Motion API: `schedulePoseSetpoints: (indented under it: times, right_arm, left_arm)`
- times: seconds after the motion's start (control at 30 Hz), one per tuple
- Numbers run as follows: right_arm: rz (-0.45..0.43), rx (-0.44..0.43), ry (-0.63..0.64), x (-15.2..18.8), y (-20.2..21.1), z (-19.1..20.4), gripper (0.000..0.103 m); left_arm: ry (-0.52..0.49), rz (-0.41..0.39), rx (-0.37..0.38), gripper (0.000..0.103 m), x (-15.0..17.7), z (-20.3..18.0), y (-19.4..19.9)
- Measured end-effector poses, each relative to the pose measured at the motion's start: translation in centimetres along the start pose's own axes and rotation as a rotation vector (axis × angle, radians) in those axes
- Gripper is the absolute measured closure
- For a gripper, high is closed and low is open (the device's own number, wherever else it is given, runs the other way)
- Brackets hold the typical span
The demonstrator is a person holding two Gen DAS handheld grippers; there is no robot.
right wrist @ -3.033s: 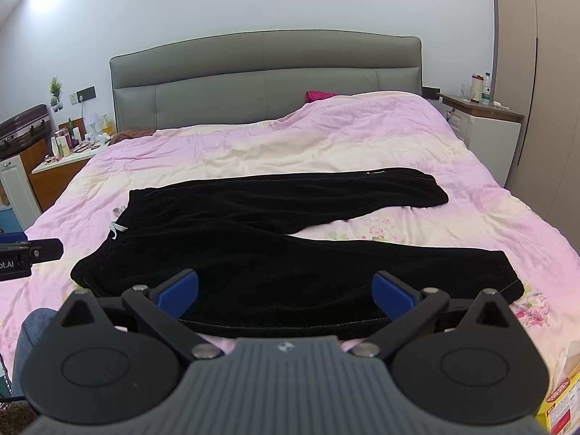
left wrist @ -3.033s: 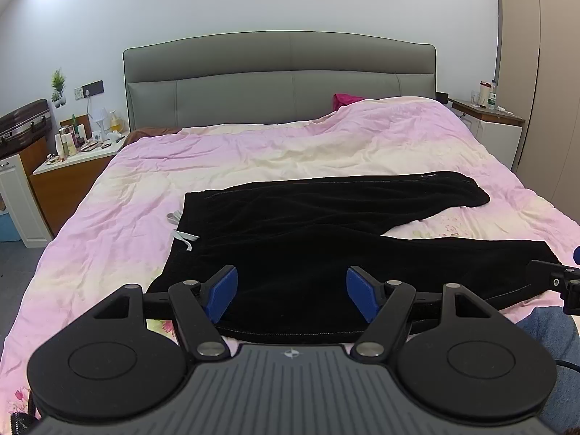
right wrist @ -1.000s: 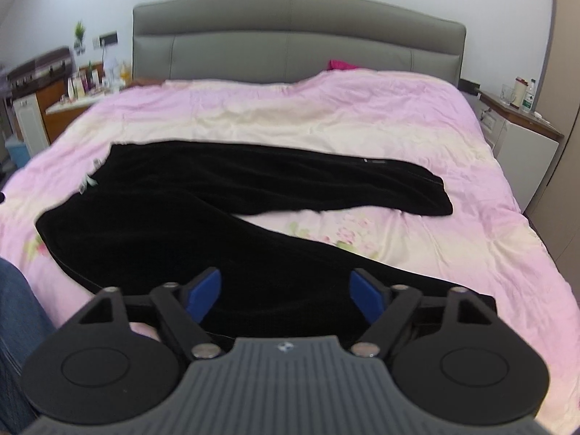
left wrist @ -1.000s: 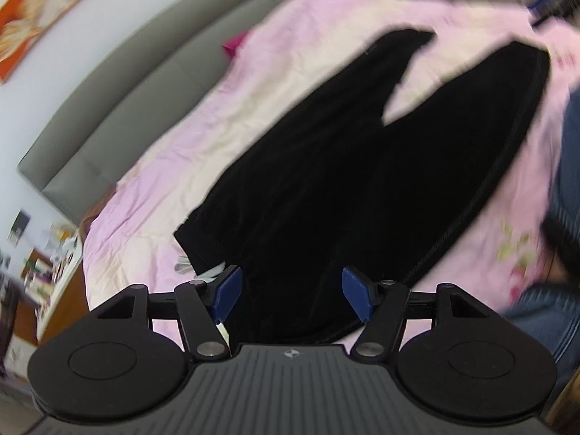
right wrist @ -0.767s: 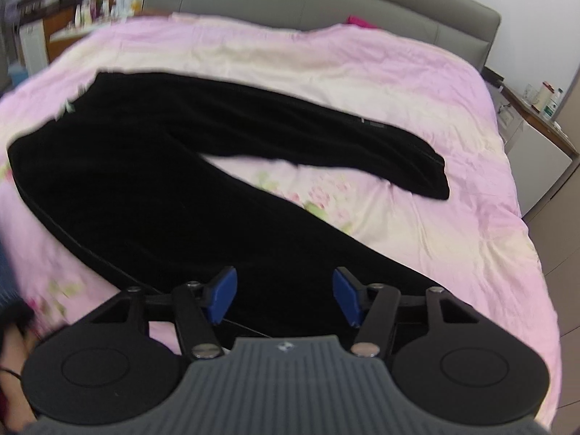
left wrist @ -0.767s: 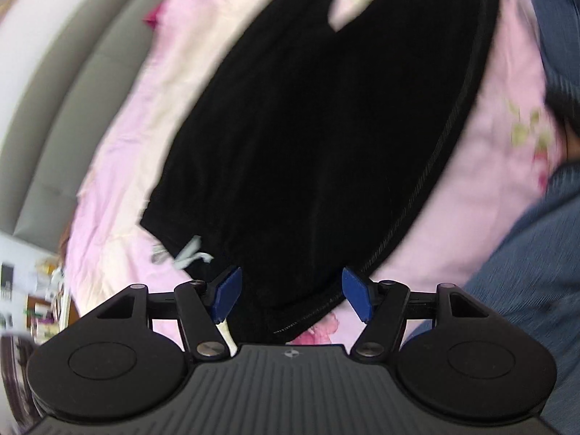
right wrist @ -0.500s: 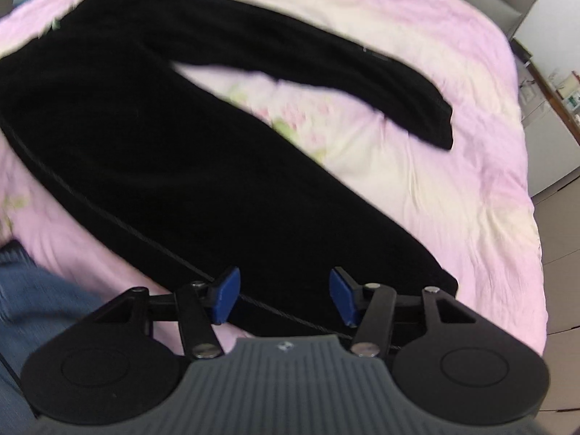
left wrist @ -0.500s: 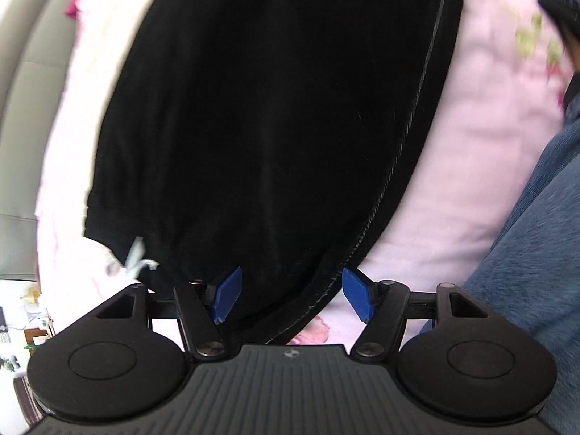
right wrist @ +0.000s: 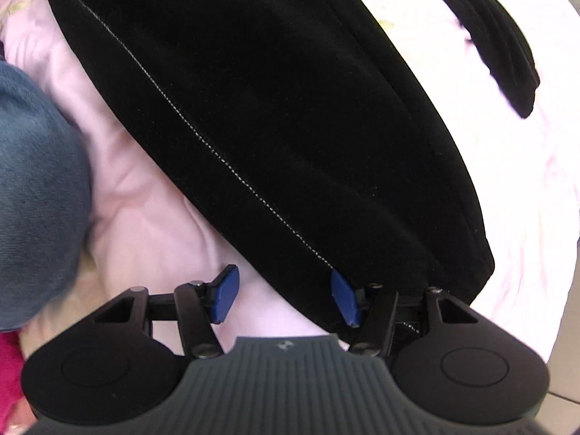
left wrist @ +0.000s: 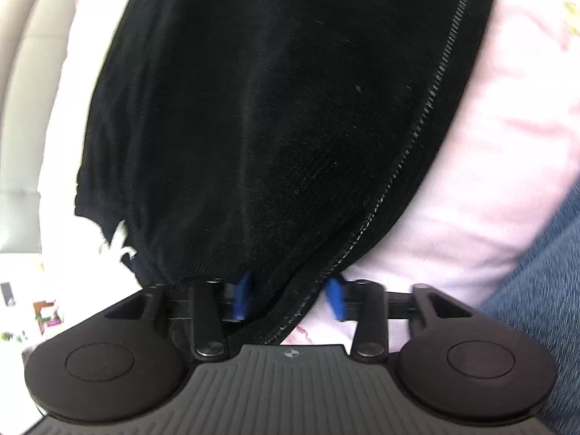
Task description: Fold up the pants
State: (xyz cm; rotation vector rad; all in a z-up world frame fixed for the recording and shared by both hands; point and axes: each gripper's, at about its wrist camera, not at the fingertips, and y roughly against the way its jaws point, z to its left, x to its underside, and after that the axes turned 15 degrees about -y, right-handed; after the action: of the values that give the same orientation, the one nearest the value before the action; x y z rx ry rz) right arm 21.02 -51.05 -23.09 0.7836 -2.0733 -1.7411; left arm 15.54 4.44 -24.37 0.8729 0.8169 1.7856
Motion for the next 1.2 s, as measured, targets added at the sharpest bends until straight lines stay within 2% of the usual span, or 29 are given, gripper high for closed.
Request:
schedulePoseSetpoints:
  times: [0.03, 0.1, 0.13, 0.23, 0.27, 0.33, 0.53, 0.6, 0.7, 0.87, 0.97, 1.2]
  right_arm:
    - [-0.031, 0.008, -0.012, 0.3, 0.0, 0.1, 0.075]
    - [-0.084, 0.025, -0.044, 1.0, 0.5, 0.2, 0.093]
    - [-0.102, 0.037, -0.063, 1.6, 0.8, 0.3, 0.099]
    - [-0.158, 0.064, -0.122, 3.1, 1.8, -0.1, 0.103]
    - [-0.188, 0.091, -0.135, 2.6, 3.5, 0.6, 0.103]
    - [-0.251, 0.142, -0.159, 3.4, 4.8, 0.7, 0.103]
    - [-0.414, 0.307, -0.244, 1.4, 9.6, -0.3, 0.103]
    - [-0.454, 0.345, -0.285, -0.3, 11.4, -1.2, 0.103]
    - [-0.49, 0.391, -0.324, -3.4, 12.9, -3.0, 0.103]
    - [-0.503, 0.468, -0.347, -9.5, 12.8, -6.3, 0.103]
    - [-0.487, 0.484, -0.361, -14.2, 11.3, -8.9, 0.103]
    - [-0.428, 0.492, -0.386, -25.7, 4.9, -14.0, 0.103]
  left_arm:
    - [0.041, -0.006, -0.029, 0.07, 0.0, -0.1, 0.5]
    - [0.14, -0.03, -0.063, 0.075, 0.5, 0.5, 1.3]
    - [0.199, -0.043, -0.072, 0.076, 0.8, 1.0, 1.8]
    - [0.385, -0.075, -0.094, 0.084, 1.8, 2.8, 3.7]
    - [0.428, -0.084, -0.107, 0.086, 2.1, 3.4, 4.4]
    - [0.531, -0.116, -0.13, 0.086, 2.5, 5.1, 6.3]
    - [0.696, -0.182, -0.204, 0.088, 2.4, 11.0, 10.6]
    - [0.741, -0.192, -0.219, 0.088, 2.0, 12.8, 11.9]
    - [0.789, -0.192, -0.224, 0.09, 1.3, 16.6, 11.7]
    - [0.818, -0.166, -0.231, 0.091, -1.0, 22.9, 10.3]
    - [0.826, -0.137, -0.224, 0.091, -2.4, 25.6, 8.8]
    - [0.842, -0.054, -0.168, 0.091, -5.0, 30.5, 0.7]
